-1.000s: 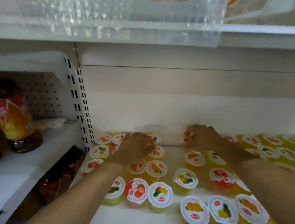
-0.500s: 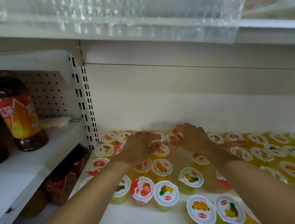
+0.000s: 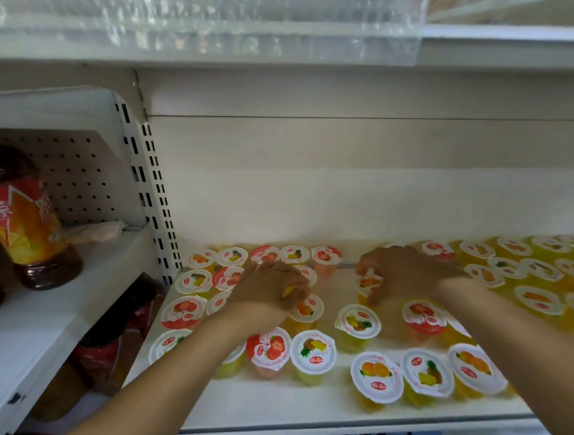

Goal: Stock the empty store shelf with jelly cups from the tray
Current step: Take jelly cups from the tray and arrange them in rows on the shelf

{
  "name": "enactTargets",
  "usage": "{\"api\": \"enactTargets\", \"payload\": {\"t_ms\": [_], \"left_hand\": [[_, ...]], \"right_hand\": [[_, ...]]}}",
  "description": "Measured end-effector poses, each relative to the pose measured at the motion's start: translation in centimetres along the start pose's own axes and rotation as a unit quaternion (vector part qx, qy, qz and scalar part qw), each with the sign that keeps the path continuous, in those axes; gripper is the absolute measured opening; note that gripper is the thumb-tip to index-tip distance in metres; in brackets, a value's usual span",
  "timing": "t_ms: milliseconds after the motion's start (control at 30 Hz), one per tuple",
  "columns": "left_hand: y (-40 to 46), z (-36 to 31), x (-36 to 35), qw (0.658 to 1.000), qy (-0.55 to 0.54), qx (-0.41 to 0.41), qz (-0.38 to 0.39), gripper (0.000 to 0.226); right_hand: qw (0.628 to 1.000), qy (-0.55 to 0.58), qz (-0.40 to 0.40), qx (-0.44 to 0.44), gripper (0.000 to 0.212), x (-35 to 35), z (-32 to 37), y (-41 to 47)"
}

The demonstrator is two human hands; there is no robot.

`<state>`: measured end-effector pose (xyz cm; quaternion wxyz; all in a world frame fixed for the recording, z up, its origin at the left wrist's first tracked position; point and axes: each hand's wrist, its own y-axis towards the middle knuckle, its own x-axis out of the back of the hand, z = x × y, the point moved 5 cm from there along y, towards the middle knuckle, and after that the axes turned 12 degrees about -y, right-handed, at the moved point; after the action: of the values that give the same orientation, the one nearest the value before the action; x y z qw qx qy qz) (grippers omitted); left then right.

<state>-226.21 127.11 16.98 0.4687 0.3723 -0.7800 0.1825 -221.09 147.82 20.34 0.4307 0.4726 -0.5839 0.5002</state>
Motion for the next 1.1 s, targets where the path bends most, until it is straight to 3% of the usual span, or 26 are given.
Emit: {"api": "enactTargets", "payload": {"t_ms": [133, 267, 567, 667, 800, 933, 1000, 1100], "left_hand": [[-0.2, -0.5, 0.0, 1.000, 0.006, -0.002, -0.002, 0.039], [-0.4, -0.7, 0.0, 1.000, 0.006, 0.004, -0.001, 0.040], [-0.9, -0.8, 0.0, 1.000, 0.008, 0.014, 0.012, 0.041], [-1.3, -0.8, 0.0, 1.000, -0.005, 0.020, 0.013, 0.043], [-2.7, -1.1, 0.0, 0.999, -0.008, -0.033, -0.015, 0.043], [-3.5, -0.8, -0.2, 0.997, -0.006, -0.068, -0.033, 0.073], [-3.4, -0.7, -0.2, 0.997, 0.003, -0.064, -0.039, 0.065], [-3.5, -0.9, 0.0, 0.997, 0.006, -0.059, -0.055, 0.033]], "right_hand": [[0.998, 0.002, -0.061, -0.013, 0.046, -0.2, 1.3, 0.3], [0.992, 0.076, -0.098, -0.021, 0.038, -0.2, 3.2, 1.0], [0.986, 0.108, -0.120, -0.036, 0.037, -0.4, 4.6, 1.3], [0.989, 0.080, -0.115, -0.047, 0.038, -0.1, 4.5, 0.3], [0.986, 0.146, -0.073, -0.015, 0.032, 0.6, 3.8, -2.1], [0.993, 0.111, 0.033, 0.016, 0.048, 1.1, 4.2, -5.1], [0.996, 0.069, 0.049, 0.006, 0.057, 0.6, 4.5, -5.8], [0.996, 0.084, 0.009, -0.007, 0.059, 0.1, 5.1, -5.5]]}}
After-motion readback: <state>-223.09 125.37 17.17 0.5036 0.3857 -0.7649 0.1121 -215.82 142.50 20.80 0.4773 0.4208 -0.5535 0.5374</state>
